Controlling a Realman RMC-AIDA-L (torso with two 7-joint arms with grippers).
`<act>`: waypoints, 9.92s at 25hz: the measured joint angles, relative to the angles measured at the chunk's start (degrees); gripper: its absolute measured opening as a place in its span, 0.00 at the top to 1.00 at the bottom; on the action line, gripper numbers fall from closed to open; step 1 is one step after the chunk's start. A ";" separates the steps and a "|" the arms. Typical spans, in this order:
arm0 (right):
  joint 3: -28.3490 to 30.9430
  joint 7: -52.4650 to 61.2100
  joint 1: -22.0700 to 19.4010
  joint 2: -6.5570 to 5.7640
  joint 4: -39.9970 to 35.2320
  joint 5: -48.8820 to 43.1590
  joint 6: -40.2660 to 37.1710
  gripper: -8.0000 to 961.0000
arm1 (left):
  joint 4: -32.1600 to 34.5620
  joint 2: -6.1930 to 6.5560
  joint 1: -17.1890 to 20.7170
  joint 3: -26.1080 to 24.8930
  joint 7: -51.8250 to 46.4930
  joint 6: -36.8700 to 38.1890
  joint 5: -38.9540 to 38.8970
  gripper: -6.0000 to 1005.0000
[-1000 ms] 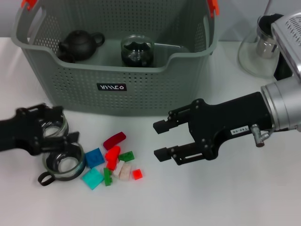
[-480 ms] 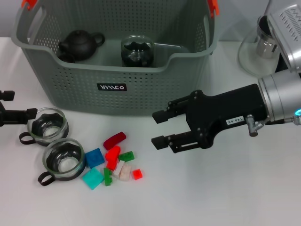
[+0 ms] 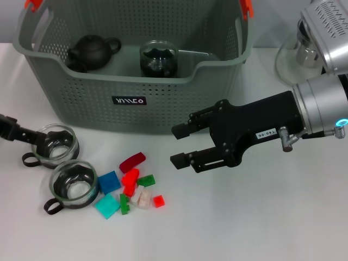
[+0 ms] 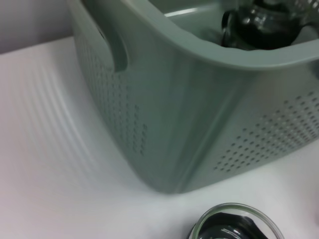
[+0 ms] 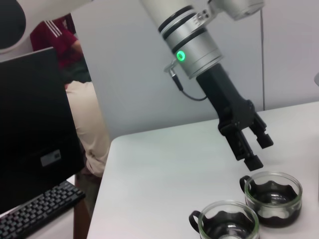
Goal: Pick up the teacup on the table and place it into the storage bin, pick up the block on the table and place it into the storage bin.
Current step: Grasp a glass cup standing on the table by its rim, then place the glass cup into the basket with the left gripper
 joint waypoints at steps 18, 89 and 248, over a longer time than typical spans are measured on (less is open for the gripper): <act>-0.03 -0.61 0.53 0.27 0.93 -2.09 1.22 0.35 | -3.55 0.21 -3.11 11.61 -12.11 -7.51 5.87 0.13; 0.25 -2.27 0.53 0.34 2.95 -2.00 2.42 0.35 | -12.64 1.11 -2.86 10.77 -11.23 -14.91 5.95 0.94; 4.86 0.09 1.31 -0.80 8.18 -7.36 -3.47 0.41 | -13.06 0.96 -18.14 26.52 -8.99 -29.59 -0.57 0.23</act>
